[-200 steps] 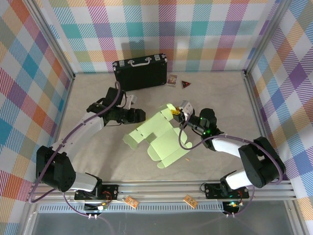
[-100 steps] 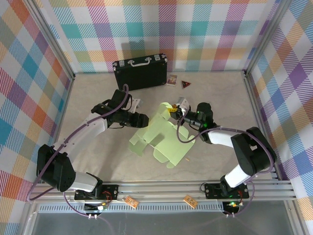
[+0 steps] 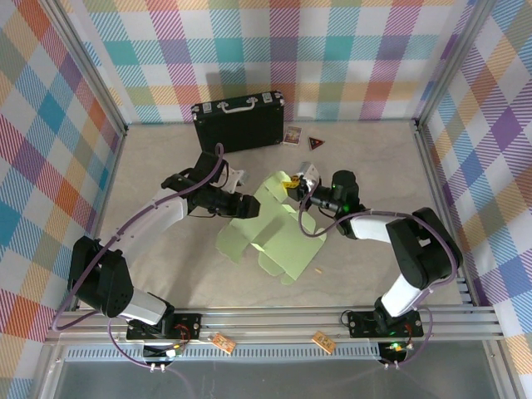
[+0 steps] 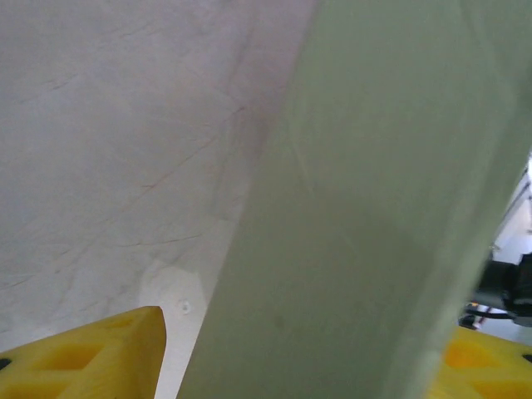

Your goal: Fold the paper box

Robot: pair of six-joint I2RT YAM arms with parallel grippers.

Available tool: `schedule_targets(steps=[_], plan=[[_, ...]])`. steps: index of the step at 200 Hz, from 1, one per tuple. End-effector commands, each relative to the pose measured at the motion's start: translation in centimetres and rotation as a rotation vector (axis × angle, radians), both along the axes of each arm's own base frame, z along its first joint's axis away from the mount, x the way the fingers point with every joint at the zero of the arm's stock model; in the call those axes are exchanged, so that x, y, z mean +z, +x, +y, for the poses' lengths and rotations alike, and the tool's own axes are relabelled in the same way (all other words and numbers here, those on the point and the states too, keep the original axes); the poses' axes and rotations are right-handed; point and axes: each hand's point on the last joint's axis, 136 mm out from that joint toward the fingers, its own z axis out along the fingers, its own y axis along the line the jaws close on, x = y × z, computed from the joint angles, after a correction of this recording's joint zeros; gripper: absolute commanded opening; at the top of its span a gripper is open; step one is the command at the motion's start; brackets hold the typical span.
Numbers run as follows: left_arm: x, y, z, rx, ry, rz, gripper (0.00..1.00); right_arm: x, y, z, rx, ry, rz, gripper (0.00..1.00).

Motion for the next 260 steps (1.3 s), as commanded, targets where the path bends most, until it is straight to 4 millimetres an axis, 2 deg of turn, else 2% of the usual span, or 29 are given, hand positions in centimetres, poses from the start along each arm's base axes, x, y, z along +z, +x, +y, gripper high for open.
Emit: schedule_targets(steps=[1,48,77,118,140,174,205,217,222,227,254,260], plan=[[2.1,-0.3,-1.1,-0.036,-0.069,-0.020,0.64,1.9,0.4,0.4,0.033,0.046,-0.039,0.00],[2.3,0.3,0.6,-0.014,0.087,-0.014,0.64,1.8,0.3,0.6,0.053,0.047,-0.022,0.01],[1.5,1.3,2.8,0.018,0.282,-0.062,0.64,1.6,0.1,0.7,0.062,0.026,0.000,0.03],[1.3,1.6,4.5,-0.024,0.559,-0.203,0.62,1.4,0.3,0.5,0.040,0.018,0.012,0.03],[1.4,2.0,4.8,-0.021,0.650,-0.288,0.45,1.3,0.4,0.4,0.032,0.017,0.016,0.03],[1.7,2.8,4.9,0.006,0.677,-0.366,0.40,1.2,0.3,0.4,0.037,0.020,0.027,0.03],[2.3,3.9,5.3,0.036,0.719,-0.419,0.15,1.2,0.1,0.4,0.038,0.019,0.036,0.05],[2.4,4.0,5.3,0.028,0.722,-0.427,0.07,1.4,0.0,0.3,0.039,0.020,0.039,0.12],[2.5,4.0,5.3,0.024,0.722,-0.428,0.03,1.5,0.0,0.3,0.037,0.020,0.040,0.20],[2.7,3.9,5.2,0.021,0.717,-0.431,0.00,1.8,-0.1,0.2,0.036,0.023,0.039,0.33],[3.5,3.1,4.8,-0.039,0.682,-0.450,0.00,4.1,-0.4,-0.6,0.000,0.031,-0.020,0.71],[3.8,2.9,4.7,-0.063,0.678,-0.462,0.00,4.7,-0.7,-0.8,-0.003,0.027,-0.048,0.74]])
